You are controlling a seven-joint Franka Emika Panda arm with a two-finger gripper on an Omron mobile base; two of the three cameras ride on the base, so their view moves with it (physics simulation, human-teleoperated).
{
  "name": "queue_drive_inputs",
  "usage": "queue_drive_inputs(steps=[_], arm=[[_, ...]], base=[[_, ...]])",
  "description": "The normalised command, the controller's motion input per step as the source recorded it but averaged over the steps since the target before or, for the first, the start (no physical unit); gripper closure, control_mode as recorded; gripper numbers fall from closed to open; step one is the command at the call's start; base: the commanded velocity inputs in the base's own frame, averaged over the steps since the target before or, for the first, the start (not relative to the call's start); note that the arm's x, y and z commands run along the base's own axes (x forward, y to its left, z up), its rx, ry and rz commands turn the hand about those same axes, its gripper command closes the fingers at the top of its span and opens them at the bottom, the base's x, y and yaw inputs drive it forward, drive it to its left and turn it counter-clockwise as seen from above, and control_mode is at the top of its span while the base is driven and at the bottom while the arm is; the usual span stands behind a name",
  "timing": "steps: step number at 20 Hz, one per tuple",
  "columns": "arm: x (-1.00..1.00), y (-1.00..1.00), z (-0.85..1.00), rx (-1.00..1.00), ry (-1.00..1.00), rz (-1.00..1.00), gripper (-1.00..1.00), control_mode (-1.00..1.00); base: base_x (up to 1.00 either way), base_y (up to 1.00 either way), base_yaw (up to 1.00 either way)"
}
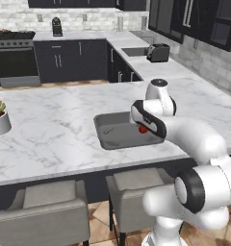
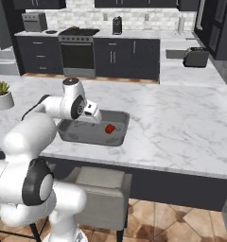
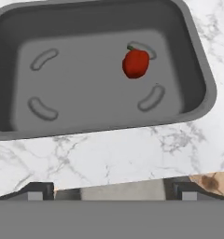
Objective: Place the cold items (eggplant and bell pepper) from the fridge in one tupperware on the dining counter. Place the warm items (hot dog and kebab skewer) in the stove area in another tupperware.
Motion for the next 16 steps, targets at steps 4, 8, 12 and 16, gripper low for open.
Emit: queue_drive_inputs(steps=[4, 8, 12, 16], arm=[[-1.0, 0.0, 0.48, 0.0, -0.06, 0.0, -1.0, -1.0], [-1.0, 0.0, 0.39, 0.0, -0.15, 0.0, -1.0, -1.0], [-1.0, 0.0, 0.33, 0.0, -0.2, 0.0, -1.0, -1.0], [-1.0, 0.0, 0.31, -0.06, -0.3, 0.0, -1.0, -1.0]], base=[[0.0, 0.0, 0.0], [0.0, 0.0, 0.0], [0.0, 0.0, 0.0], [0.0, 0.0, 0.0]])
